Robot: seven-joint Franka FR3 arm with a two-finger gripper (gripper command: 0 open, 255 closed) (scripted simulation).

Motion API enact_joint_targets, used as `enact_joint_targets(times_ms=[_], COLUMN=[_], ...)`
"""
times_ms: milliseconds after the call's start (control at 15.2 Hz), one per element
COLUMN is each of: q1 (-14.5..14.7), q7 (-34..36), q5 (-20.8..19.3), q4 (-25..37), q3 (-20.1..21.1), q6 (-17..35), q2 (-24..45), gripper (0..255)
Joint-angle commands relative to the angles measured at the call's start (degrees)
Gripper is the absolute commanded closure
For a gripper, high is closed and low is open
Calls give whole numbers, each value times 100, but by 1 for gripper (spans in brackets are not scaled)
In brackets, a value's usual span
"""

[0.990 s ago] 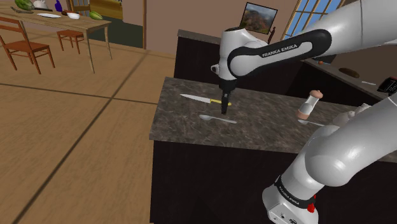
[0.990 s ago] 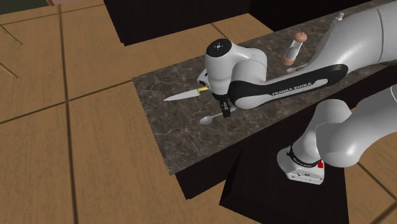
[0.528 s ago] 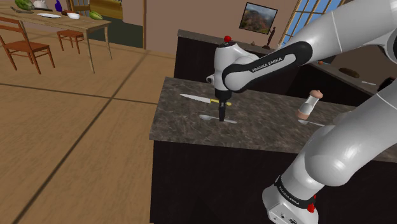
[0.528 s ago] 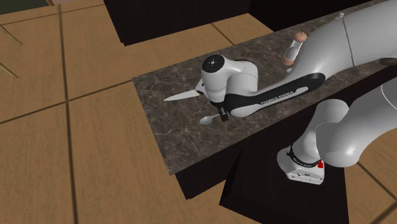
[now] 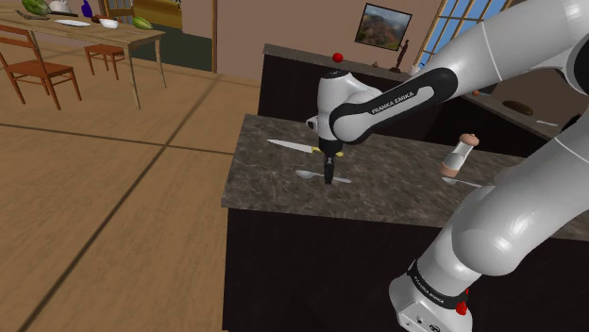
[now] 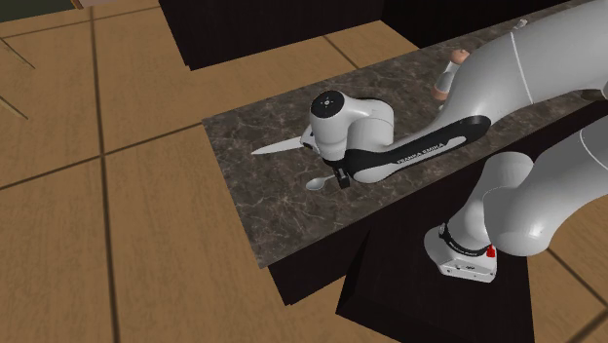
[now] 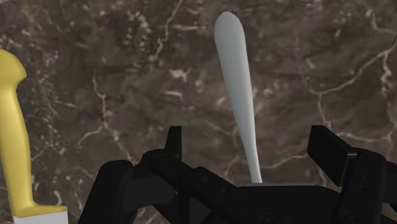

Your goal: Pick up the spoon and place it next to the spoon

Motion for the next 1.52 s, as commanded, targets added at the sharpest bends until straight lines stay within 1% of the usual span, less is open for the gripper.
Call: enact_joint_targets(times_ms=[0, 66, 132, 726, 1452], q1=[0, 0, 0, 0, 45], q7=[0, 0, 0, 0, -240], q5=[-1, 0, 0, 0, 164], q4=[-1, 0, 0, 0, 405], q3=[0, 0, 0, 0, 15], q6=[3, 1, 1, 1, -911], q2=[2, 1, 1, 1, -528], gripper=[0, 0, 255, 255, 255])
